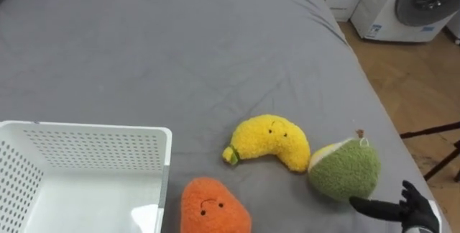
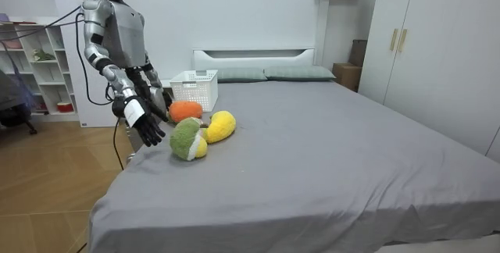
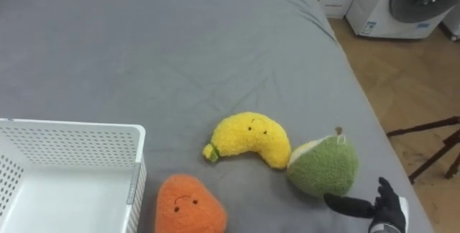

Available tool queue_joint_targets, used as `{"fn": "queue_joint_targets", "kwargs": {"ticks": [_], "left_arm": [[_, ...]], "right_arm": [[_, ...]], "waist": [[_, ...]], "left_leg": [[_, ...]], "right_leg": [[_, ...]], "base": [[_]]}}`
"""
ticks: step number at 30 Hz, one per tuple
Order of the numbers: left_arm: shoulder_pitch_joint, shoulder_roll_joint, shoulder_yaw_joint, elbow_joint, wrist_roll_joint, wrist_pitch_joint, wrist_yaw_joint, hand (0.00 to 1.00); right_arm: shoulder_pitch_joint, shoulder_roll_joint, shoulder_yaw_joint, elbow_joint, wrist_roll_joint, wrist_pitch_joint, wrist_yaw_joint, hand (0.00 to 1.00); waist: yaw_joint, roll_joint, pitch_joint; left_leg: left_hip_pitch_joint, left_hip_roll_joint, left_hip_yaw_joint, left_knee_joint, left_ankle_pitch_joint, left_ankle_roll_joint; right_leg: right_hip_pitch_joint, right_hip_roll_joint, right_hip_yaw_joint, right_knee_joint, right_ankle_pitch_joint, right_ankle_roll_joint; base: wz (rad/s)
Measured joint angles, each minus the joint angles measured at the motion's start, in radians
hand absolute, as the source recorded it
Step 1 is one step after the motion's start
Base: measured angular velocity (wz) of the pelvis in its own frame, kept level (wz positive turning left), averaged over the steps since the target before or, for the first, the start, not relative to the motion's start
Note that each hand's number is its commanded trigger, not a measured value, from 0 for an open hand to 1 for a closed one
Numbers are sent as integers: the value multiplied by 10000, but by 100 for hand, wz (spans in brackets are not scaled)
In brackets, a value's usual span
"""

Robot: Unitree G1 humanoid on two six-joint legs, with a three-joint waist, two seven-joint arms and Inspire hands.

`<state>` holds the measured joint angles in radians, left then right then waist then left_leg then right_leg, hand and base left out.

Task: Collect toys from the bed

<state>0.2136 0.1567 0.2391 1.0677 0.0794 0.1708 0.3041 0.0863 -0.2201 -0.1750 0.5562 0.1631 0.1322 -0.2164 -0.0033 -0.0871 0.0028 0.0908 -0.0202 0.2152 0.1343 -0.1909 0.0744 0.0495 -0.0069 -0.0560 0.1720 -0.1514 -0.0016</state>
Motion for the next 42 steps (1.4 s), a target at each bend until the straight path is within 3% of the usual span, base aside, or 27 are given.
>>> {"fn": "queue_joint_targets", "kwargs": {"ticks": [3,5,7,12,25,26,27,28,33,35,42], "left_arm": [[37,-31,-92,-157,-3,-45,10,0],[195,-106,-119,-339,-55,-52,95,0],[287,-162,-173,-395,-97,-56,106,0],[317,-236,-332,-506,-99,-107,107,0],[542,-306,-382,-514,-91,-195,-57,0],[554,-304,-404,-551,-76,-194,-57,0],[563,-298,-443,-583,-75,-194,-56,0],[600,-300,-499,-662,-72,-194,-56,0],[616,-299,-542,-761,-61,-201,-42,0],[610,-293,-527,-775,-54,-276,-27,0],[559,-289,-528,-777,-55,-279,-27,0]], "right_arm": [[-2,-11,76,-362,-139,-1,-71,0],[2,-12,393,-607,-515,-5,-128,0],[5,-11,645,-635,-698,-24,-129,0],[31,-12,1084,-622,-816,-24,-123,0],[30,-4,1147,-93,-1297,-112,-133,0],[44,-5,1147,-93,-1345,-112,-132,4],[50,-7,1146,-94,-1367,-112,-132,61],[57,-7,1146,-93,-1383,-112,-131,100],[66,-7,1122,-44,-1889,-134,-79,100],[-52,-86,1090,651,-1975,-460,34,100],[-121,-163,663,1755,-1925,-466,321,100]], "waist": [[134,24,-12],[147,85,-125],[245,138,-141],[364,278,-89],[361,299,-66],[360,289,-71],[355,282,-68],[359,280,-55],[328,264,-61],[322,220,-62],[346,189,-59]], "left_leg": [[-12,1,-6,5,0,0],[-131,4,-9,14,6,-4],[-137,3,-16,14,11,-2],[-106,-1,-84,22,18,-6],[-189,-27,-276,30,19,-7],[-241,-30,-301,47,19,-7],[-266,-31,-310,67,19,-6],[-291,-34,-328,139,19,-6],[-295,-41,-398,154,19,-5],[-281,-44,-438,173,19,-5],[-288,-52,-509,175,16,-3]], "right_leg": [[-17,-1,-9,-1,6,-1],[-120,-15,-19,1,28,-8],[-62,-5,-24,-7,41,-11],[37,-7,-38,-27,42,-11],[21,-15,-210,-28,42,-11],[23,-22,-243,-28,42,-11],[17,-26,-259,-29,42,-11],[10,-27,-270,-32,42,-11],[44,-39,-360,-40,42,-11],[79,-44,-396,-44,42,-11],[58,-46,-406,-40,42,-12]], "base": [[0],[0],[0],[3],[3],[5],[6],[5],[5],[5],[2]]}}
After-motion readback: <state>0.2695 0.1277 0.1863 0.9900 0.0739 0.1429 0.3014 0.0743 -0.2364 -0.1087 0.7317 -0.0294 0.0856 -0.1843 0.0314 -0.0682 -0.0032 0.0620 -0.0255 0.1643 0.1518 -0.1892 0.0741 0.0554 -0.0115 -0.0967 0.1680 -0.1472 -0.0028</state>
